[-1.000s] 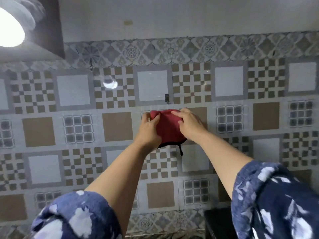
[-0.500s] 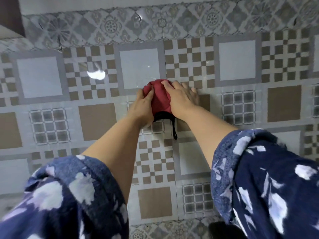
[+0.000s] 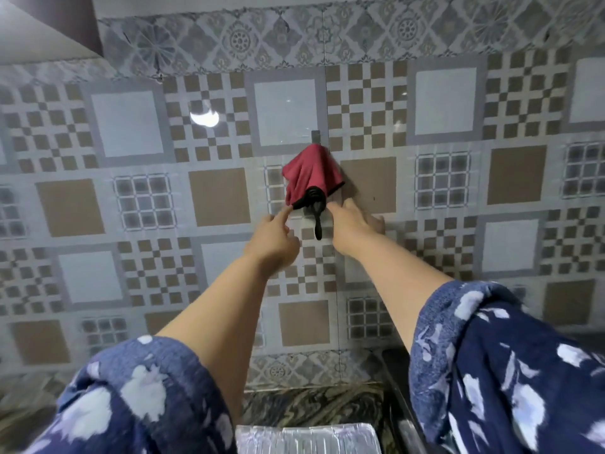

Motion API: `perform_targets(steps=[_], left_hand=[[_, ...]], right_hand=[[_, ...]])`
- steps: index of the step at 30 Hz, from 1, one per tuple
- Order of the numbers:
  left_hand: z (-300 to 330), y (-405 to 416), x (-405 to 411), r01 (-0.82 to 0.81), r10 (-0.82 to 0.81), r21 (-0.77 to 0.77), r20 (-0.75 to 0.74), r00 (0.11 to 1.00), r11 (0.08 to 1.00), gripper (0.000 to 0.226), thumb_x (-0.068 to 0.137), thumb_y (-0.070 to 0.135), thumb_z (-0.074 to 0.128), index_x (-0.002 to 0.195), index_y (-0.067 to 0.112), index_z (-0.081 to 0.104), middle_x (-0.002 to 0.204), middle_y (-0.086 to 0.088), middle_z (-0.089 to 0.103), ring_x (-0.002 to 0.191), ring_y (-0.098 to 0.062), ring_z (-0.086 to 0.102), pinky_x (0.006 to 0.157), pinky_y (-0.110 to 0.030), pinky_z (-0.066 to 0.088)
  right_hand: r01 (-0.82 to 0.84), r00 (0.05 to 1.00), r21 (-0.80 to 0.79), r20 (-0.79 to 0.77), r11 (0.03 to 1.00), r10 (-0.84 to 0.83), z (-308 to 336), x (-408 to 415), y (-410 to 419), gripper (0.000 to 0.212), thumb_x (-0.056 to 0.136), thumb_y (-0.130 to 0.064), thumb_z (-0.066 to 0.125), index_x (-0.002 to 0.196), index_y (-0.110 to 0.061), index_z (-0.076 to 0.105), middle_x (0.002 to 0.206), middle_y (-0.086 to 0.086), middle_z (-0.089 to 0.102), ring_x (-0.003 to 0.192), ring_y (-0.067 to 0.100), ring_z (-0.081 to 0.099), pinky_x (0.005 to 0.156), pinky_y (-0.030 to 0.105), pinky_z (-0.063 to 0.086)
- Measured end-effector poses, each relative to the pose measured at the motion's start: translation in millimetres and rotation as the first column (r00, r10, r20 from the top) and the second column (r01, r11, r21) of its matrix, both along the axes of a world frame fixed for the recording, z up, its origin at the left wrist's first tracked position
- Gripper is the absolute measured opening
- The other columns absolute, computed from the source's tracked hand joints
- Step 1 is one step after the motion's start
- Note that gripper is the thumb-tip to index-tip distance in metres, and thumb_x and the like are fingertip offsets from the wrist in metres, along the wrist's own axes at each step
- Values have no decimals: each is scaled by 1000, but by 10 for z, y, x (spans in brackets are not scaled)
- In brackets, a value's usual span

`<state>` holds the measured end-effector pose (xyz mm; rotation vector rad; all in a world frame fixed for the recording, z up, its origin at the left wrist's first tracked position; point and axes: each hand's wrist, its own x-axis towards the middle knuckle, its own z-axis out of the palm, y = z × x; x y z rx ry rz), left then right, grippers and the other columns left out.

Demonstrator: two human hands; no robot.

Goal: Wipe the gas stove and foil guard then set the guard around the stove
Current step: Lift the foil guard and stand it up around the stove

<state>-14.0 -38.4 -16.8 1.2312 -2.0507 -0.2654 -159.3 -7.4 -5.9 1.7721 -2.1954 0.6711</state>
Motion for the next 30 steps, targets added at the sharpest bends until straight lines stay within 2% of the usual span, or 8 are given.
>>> perform_targets(steps=[3,6,8,12,17,20,24,30], left_hand=[[-241,292,227,-32,17,99,153,988,995,47,92,18,48,139,22,46,140,-8,46,120,-25,53,102,-37,45],[-514,662,541,-58,7,207,237,971,977,39,94,17,49,132,19,55,136,-7,56,122,-24,54,102,-32,41],[-695,932,776,-90,17,263,267,964,961,38,93,16,48,130,18,58,135,-8,58,122,-23,54,102,-31,40],[-1057,1515,1244,-130,18,358,302,953,925,36,93,14,50,127,14,61,132,-8,61,121,-22,56,104,-28,38],[-1435,2129,1726,-244,69,463,362,929,852,32,91,20,52,118,10,67,123,-12,66,114,-26,59,95,-29,44],[-1632,2455,1953,-315,121,507,378,918,802,36,92,22,53,125,12,62,131,-10,61,121,-25,55,97,-27,40],[-2024,2910,2195,-389,189,597,370,909,702,36,93,21,53,128,14,59,133,-8,59,122,-24,54,100,-28,39],[-2716,3496,2432,-476,327,676,347,879,562,47,87,15,57,134,22,53,134,-10,57,116,-26,58,100,-34,46]], right_hand=[[-87,996,80,20,993,86,-175,209,239,58,89,0,42,136,-33,46,141,3,39,126,30,45,100,44,36],[-183,983,228,47,956,177,-373,464,499,57,90,3,41,125,-40,55,147,0,41,132,29,40,104,46,37],[-263,962,251,137,932,235,-548,655,692,49,92,0,44,118,-39,61,141,1,49,128,27,46,100,43,42],[-458,868,264,341,849,362,-920,1053,1153,26,92,-7,57,108,-23,70,124,6,63,111,20,59,82,25,44],[-537,838,425,363,729,407,-1359,1492,1576,21,86,-11,66,105,-19,72,115,6,68,98,18,61,81,26,45],[-579,815,508,354,638,458,-1630,1724,1752,23,85,-14,69,107,-18,72,115,7,69,106,22,63,84,26,47],[-641,761,563,379,521,527,-2047,2009,2003,27,84,-9,67,110,-18,71,114,9,69,105,23,64,72,21,44],[-703,670,596,371,389,643,-2652,2315,2234,33,87,-2,58,115,-17,69,122,9,66,114,23,60,95,27,45]])
